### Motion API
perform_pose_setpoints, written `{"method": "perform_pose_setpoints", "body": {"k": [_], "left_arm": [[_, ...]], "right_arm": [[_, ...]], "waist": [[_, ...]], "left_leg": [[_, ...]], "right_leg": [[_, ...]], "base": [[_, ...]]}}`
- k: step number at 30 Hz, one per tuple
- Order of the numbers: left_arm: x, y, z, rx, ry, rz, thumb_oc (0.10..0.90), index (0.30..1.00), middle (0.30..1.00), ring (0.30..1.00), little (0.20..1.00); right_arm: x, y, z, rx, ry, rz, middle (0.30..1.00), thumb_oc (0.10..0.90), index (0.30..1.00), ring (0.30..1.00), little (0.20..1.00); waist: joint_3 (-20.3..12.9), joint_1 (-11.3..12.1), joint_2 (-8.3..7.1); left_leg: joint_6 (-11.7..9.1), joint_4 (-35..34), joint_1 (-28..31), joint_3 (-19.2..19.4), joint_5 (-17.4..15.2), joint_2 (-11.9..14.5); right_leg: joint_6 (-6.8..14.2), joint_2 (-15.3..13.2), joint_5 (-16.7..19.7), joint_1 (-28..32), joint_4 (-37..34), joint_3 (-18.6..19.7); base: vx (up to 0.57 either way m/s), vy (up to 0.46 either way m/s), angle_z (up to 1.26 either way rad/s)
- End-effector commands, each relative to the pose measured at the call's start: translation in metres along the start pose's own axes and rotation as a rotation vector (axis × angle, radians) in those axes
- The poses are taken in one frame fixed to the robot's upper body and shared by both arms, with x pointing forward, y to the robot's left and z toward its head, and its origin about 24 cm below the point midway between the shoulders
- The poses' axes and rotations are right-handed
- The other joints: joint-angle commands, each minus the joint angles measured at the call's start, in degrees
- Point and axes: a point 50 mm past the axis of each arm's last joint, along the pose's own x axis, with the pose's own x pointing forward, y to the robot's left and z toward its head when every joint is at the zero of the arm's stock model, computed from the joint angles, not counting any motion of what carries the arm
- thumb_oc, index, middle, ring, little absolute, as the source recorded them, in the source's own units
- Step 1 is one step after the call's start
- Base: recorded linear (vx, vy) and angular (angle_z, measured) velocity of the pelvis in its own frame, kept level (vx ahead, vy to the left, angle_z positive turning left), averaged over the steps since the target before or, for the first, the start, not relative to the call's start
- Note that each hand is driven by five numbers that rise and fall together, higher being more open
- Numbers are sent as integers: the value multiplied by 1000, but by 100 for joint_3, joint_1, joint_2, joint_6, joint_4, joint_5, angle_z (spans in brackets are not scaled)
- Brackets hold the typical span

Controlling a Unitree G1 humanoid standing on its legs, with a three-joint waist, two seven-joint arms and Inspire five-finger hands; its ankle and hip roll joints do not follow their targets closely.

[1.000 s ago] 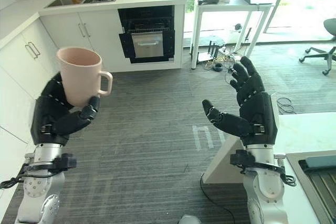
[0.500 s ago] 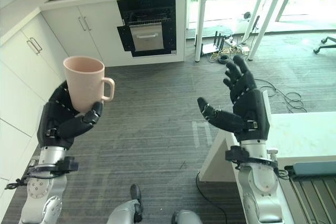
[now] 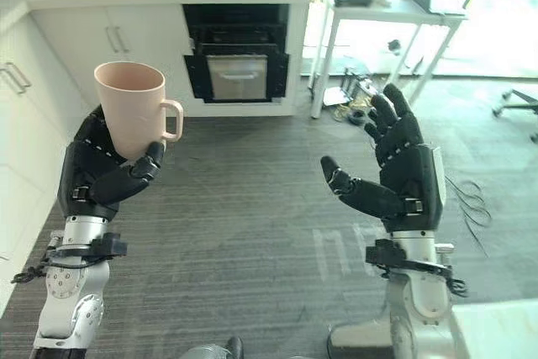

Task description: Place the dishes in the dishwasher.

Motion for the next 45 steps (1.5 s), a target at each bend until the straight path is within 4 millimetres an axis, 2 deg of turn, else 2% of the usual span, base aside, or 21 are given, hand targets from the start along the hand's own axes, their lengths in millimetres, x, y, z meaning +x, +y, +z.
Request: {"method": "perform_pose_setpoints", "body": {"k": [1, 3, 5, 6, 7, 12, 13, 14, 15, 18, 19, 21, 23, 25, 30, 31, 34, 37, 40, 42, 45], "left_arm": [[8, -8, 46, 62, -256, -85, 400, 300, 300, 300, 300], [10, -3, 47, 30, -243, -89, 400, 300, 300, 300, 300], [8, -2, 46, 17, -235, -108, 400, 300, 300, 300, 300], [4, -6, 46, 17, -233, -116, 400, 300, 300, 300, 300], [3, -8, 46, 18, -238, -118, 400, 300, 300, 300, 300], [6, -13, 47, -23, -241, -122, 400, 300, 300, 300, 300], [7, -12, 48, -24, -249, -116, 400, 300, 300, 300, 300], [6, -10, 48, -26, -253, -111, 400, 300, 300, 300, 300], [4, -9, 49, -42, -252, -109, 400, 300, 300, 300, 300], [0, -10, 49, -38, -265, -124, 400, 300, 300, 300, 300], [0, -7, 49, -39, -259, -127, 400, 300, 300, 300, 300], [-4, 1, 48, -40, -251, -117, 400, 300, 300, 300, 300], [-7, 5, 47, -40, -258, -101, 400, 300, 300, 300, 300], [-6, 4, 45, -50, -256, -92, 400, 300, 300, 300, 300], [-9, 1, 43, -55, -270, -104, 400, 300, 300, 300, 300], [-10, 3, 44, -52, -278, -93, 400, 300, 300, 300, 300], [-11, 6, 46, -50, -285, -71, 400, 300, 300, 300, 300], [-4, 3, 49, -26, -301, -98, 400, 300, 300, 300, 300], [1, -1, 49, -20, -298, -130, 400, 300, 300, 300, 300], [3, -5, 51, 6, -300, -154, 400, 300, 300, 300, 300], [3, -12, 52, 65, -305, -193, 400, 300, 300, 300, 300]], "right_arm": [[11, 2, 32, -76, -202, 65, 900, 800, 900, 900, 900], [11, -7, 33, -88, -182, 59, 900, 800, 900, 900, 900], [5, -14, 34, -104, -168, 46, 900, 800, 900, 900, 900], [5, -16, 33, -82, -164, 44, 900, 800, 900, 900, 900], [5, -15, 33, -76, -166, 46, 900, 800, 900, 900, 900], [18, -7, 34, -97, -181, 55, 900, 800, 900, 900, 900], [21, -7, 35, -98, -188, 58, 900, 800, 900, 900, 900], [21, -8, 35, -100, -186, 57, 900, 800, 900, 900, 900], [21, -11, 35, -96, -176, 53, 900, 800, 900, 900, 900], [19, -12, 33, -103, -178, 43, 900, 800, 900, 900, 900], [19, -15, 33, -97, -168, 21, 900, 800, 900, 900, 900], [21, -16, 30, -97, -147, 12, 900, 800, 900, 900, 900], [16, -17, 26, -96, -120, 7, 900, 800, 900, 900, 900], [13, -18, 22, -110, -103, 6, 900, 800, 900, 900, 900], [14, -23, 25, -131, -113, 7, 900, 800, 900, 900, 900], [16, -25, 27, -134, -112, 16, 900, 800, 900, 900, 900], [13, -25, 29, -131, -105, 27, 900, 800, 900, 900, 900], [11, -28, 32, -130, -113, 3, 900, 800, 900, 900, 900], [10, -24, 31, -151, -113, 1, 900, 800, 900, 900, 900], [10, -21, 30, -150, -116, 8, 900, 800, 900, 900, 900], [9, -18, 28, -31, -87, 22, 900, 800, 900, 900, 900]], "waist": [[-285, -235, 250], [-246, -372, 54], [-194, -542, -40], [-86, -668, -77], [-61, -705, -49], [-342, -590, -220], [-409, -571, -195], [-407, -540, -163], [-352, -460, -274], [-197, -390, -369], [-162, -357, -348], [-168, -318, -218], [-161, -342, 36], [-188, -324, 170], [-261, -226, 274], [-305, -237, 242], [-363, -200, 218], [-476, -173, 24], [-542, -174, -109], [-570, -168, -75], [-535, -151, 5]], "left_leg": [[-973, -107, -78, -328, 1, 325], [-997, -107, 96, -481, -130, 95], [-1002, -107, 333, -673, -337, 4], [-1089, -107, 637, -693, -565, 26], [-1111, -107, 700, -698, -633, 75], [-1274, -107, 888, -488, -793, 174], [-1369, -107, 1059, -383, -616, 229], [-1524, -107, 1154, -242, -38, 305], [-1785, 156, 1176, 101, 1012, 309], [-1969, 1320, 414, 542, 1272, 712], [-1901, 1011, 285, 792, 1110, 918], [-1804, -18, 403, 984, 1071, 834], [-1784, -107, -108, 881, 718, 1084], [-1894, -107, -597, 676, 689, 1287], [-2083, -107, -1165, 703, 1160, 1727], [-1994, -107, -1097, 807, 931, 1716], [-1892, -107, -1054, 647, 792, 1622], [-1601, -107, -846, 543, 490, 1216], [-1408, -107, -651, 473, 329, 924], [-1312, -107, -577, 387, 267, 835], [-1153, -107, -460, 358, 175, 726]], "right_leg": [[-125, 450, -193, -213, -992, -536], [-123, 598, -396, -218, -2520, -591], [-153, 423, -180, -272, -3990, -770], [-53, 49, -92, -867, -3990, -830], [-40, 7, -82, -1003, -3990, -794], [-133, 140, -730, -549, -3990, -505], [-212, 206, -817, -459, -3990, -553], [-303, 285, -927, -335, -3990, -588], [-460, 230, -1090, -96, -3990, -576], [-657, 98, -1256, 196, -3990, -750], [-627, 18, -1357, 334, -3990, -980], [-540, 41, -1482, 442, -3990, -927], [-452, 234, -1628, 548, -3990, -786], [-407, 335, -1791, 699, -3990, -698], [-419, 441, -2182, 1144, -3990, -702], [-381, 399, -2222, 1223, -3990, -693], [-332, 355, -2248, 1361, -3990, -609], [-60, 110, -1751, 1589, -3990, -583], [138, -99, -784, 1663, -3990, -707], [153, -22, -393, 1788, -3922, -786], [194, 175, -47, 1599, -2578, -757]], "base": [[339, -37, -29], [474, -189, -1], [487, -298, 69], [423, -338, 65], [423, -373, 31], [337, -364, 4], [338, -298, -27], [402, -401, -43], [291, -363, -40], [202, -267, -16], [210, -115, 1], [325, 64, 0], [338, 212, -15], [336, 182, -26], [305, 140, -27], [302, 180, -35], [348, 226, -39], [470, 328, -25], [321, 221, 30], [336, 221, 20], [290, 256, 18]]}}
